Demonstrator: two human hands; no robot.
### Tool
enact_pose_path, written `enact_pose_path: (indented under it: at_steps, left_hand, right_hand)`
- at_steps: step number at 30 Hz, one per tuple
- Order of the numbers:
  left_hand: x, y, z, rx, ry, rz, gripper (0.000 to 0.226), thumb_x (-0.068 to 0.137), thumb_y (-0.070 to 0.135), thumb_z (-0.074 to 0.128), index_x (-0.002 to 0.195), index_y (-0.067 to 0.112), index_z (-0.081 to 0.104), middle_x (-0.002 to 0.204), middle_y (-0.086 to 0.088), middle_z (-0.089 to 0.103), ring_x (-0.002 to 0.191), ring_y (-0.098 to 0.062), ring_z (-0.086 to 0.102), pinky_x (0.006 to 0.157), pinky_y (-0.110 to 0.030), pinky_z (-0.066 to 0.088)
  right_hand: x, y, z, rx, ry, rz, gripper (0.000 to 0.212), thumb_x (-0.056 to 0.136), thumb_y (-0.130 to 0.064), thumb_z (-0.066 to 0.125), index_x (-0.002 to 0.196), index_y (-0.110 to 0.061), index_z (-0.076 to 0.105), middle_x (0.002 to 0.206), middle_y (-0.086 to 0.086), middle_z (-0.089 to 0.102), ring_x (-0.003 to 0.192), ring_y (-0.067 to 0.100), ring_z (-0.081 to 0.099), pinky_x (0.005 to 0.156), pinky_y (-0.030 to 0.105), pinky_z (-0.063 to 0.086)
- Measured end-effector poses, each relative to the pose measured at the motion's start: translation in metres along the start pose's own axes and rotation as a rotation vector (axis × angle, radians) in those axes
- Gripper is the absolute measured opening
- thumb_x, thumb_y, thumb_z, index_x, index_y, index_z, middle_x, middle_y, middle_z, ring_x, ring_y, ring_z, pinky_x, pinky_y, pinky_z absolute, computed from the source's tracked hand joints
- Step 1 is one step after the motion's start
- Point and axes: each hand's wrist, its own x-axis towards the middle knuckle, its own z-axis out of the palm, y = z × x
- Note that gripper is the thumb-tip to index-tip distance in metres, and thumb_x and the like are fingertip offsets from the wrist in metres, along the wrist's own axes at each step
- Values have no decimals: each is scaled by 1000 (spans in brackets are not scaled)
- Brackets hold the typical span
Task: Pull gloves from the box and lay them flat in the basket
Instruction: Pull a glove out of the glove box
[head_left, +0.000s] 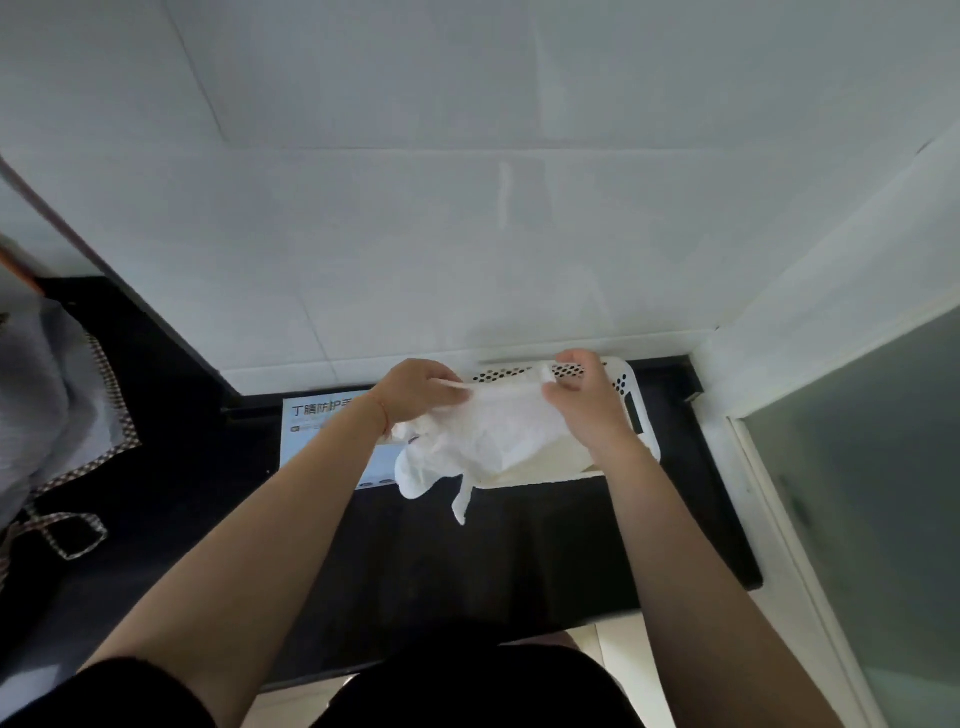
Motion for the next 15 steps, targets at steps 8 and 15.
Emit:
enact_pose_path:
  at_steps: [8,15]
  left_hand:
    - [69,17,62,391,-21,-28,22,86,22,72,104,10,73,100,-2,65,99,-18,58,81,-21,39]
    - [101,23,94,594,132,-76,38,88,41,64,121,22,65,122,-1,64,107,-22,60,88,-31,49]
  right_hand:
    - [39,69,-35,-125,-96,49,27,95,-8,49,93,-23,71,105,-20,59,105,3,53,88,25,42]
    - [74,96,-60,-208,-109,72,40,96,1,42,117,-19,68,135,-3,58,130,13,48,107,27,39]
